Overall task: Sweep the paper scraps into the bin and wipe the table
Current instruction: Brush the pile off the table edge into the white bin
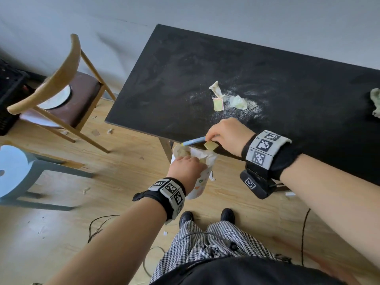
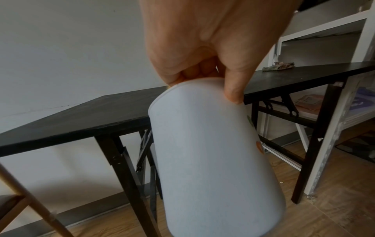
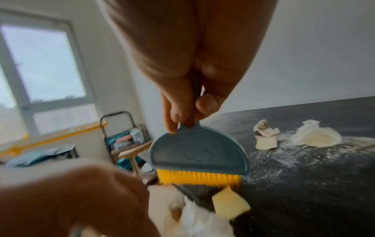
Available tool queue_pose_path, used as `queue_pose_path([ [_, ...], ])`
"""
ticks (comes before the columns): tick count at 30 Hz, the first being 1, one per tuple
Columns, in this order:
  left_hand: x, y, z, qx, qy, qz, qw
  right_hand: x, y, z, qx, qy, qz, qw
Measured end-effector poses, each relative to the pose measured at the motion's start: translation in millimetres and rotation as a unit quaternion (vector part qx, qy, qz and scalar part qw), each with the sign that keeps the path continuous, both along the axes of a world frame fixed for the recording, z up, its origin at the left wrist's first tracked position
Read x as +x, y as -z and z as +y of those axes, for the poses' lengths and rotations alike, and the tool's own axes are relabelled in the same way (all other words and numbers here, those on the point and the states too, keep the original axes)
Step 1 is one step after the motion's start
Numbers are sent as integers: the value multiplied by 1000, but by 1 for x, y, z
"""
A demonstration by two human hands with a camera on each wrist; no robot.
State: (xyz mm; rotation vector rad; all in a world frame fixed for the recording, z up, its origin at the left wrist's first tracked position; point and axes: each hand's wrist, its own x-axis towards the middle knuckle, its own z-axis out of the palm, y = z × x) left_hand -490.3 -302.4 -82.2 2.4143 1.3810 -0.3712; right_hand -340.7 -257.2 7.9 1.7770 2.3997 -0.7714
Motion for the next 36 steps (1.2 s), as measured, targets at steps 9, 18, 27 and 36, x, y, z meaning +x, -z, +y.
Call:
queue_pose_path([
  [9, 19, 6, -7, -4, 54, 8, 999, 1, 18, -12, 7, 61, -108, 992],
  [18, 20, 3, -8, 2, 70, 26, 997, 17, 0, -15, 72, 107, -59, 990],
  [27, 34, 2, -7, -2, 73, 26, 997, 31, -2, -22, 64, 140, 28, 988],
  [36, 65, 9, -9, -16, 65, 52, 996, 115, 9, 51, 74, 245, -115, 960],
])
